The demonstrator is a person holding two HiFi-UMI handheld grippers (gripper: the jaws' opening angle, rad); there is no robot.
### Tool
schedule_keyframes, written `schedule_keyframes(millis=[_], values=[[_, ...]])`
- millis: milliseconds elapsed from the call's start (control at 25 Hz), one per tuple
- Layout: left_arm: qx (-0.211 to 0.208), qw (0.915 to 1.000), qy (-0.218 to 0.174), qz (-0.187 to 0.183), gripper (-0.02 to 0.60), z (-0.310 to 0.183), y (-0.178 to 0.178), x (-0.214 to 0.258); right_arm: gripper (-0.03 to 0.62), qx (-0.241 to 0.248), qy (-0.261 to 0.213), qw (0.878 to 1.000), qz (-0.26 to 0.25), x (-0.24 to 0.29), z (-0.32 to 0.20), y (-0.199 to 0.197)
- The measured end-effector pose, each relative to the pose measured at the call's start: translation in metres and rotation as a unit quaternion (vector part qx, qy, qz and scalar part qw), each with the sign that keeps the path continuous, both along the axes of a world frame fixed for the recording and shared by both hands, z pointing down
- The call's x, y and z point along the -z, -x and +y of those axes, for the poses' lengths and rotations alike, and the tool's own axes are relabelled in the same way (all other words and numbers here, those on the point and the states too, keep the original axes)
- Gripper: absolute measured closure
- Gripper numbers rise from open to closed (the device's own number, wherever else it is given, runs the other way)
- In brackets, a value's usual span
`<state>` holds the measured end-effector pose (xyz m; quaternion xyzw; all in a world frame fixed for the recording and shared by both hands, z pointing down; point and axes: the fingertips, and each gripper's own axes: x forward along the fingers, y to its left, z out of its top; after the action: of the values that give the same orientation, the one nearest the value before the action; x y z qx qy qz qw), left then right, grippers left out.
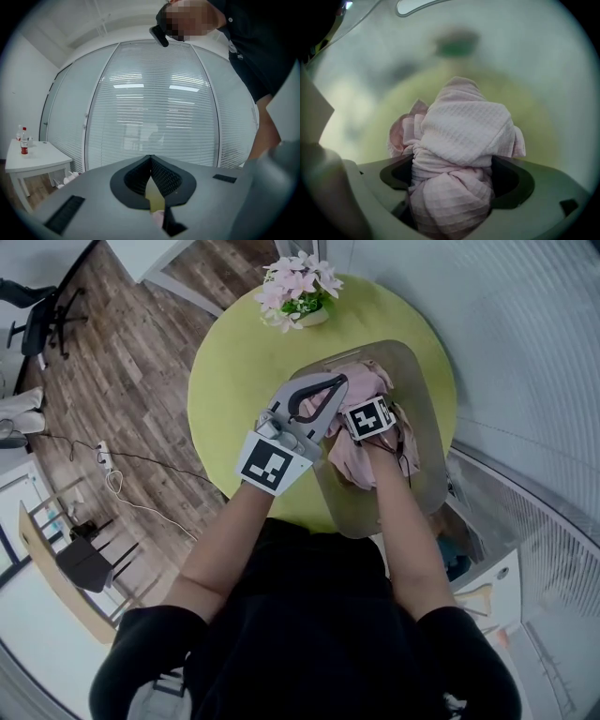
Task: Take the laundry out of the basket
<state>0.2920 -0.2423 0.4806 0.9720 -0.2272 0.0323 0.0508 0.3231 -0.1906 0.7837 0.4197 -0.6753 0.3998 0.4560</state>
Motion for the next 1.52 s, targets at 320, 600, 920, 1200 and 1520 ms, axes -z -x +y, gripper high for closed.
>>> schedule_keyframes(millis=[320, 600, 920, 1200, 1520], values=[[0.010, 0.9999, 0.005, -0.003, 0.571, -0.002, 0.004, -0.002, 0.135, 0.016, 0.008, 1.000, -0.021, -0.011, -0.005, 0.004], [0.010, 0.9999, -0.003, -0.013, 0.572, 0.003, 0.005, -0.002, 0.137, 0.020, 0.002, 0.999, -0.043, -0.002, -0.001, 0.002], [0.022, 0.9993, -0.006, -0.029, 0.571, 0.020, 0.018, 0.000, 0.140, 0.041, -0.019, 0.998, -0.052, 0.030, 0.005, 0.006], [0.039, 0.9986, -0.017, -0.031, 0.572, 0.034, 0.035, 0.015, 0.140, 0.057, -0.058, 0.995, -0.057, 0.076, 0.011, 0.009], [0.054, 0.9977, -0.030, -0.027, 0.572, 0.051, 0.048, 0.037, 0.140, 0.094, -0.089, 0.990, -0.059, 0.134, 0.020, 0.018]])
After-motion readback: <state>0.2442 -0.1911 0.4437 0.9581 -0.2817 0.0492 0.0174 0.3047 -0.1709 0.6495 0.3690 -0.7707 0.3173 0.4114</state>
